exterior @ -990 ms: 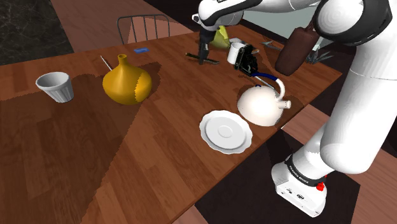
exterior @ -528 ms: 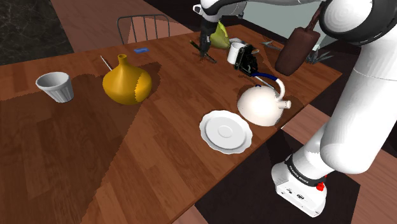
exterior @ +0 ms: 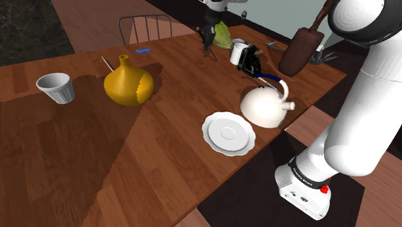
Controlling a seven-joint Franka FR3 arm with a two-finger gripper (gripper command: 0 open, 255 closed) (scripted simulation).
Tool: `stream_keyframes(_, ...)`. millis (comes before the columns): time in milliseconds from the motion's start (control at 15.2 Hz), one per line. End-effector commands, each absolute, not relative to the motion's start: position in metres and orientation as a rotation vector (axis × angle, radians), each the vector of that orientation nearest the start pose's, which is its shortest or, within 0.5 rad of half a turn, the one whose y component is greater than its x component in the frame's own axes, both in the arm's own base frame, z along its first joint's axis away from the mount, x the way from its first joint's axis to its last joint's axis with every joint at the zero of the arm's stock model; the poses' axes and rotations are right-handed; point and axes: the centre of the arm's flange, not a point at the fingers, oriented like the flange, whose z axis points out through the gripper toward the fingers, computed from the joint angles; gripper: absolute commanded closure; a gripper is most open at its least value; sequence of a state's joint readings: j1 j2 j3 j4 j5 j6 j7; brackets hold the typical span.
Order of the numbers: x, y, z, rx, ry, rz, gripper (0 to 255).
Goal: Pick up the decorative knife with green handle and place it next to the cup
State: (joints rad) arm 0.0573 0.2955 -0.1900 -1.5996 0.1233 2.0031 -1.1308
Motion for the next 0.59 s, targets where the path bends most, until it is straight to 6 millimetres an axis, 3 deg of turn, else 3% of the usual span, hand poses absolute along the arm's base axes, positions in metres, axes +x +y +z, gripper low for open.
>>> stream_keyframes(0, 0.657, -0.067, 0.485, -2.794, -1.462, -0.201, 255)
stream_keyframes(132, 0.657, -0.067, 0.494, -2.794, -1.462, -0.201, 255)
stream_keyframes(528, 0.644, 0.011, 0.494, -2.794, -1.462, -0.201, 255)
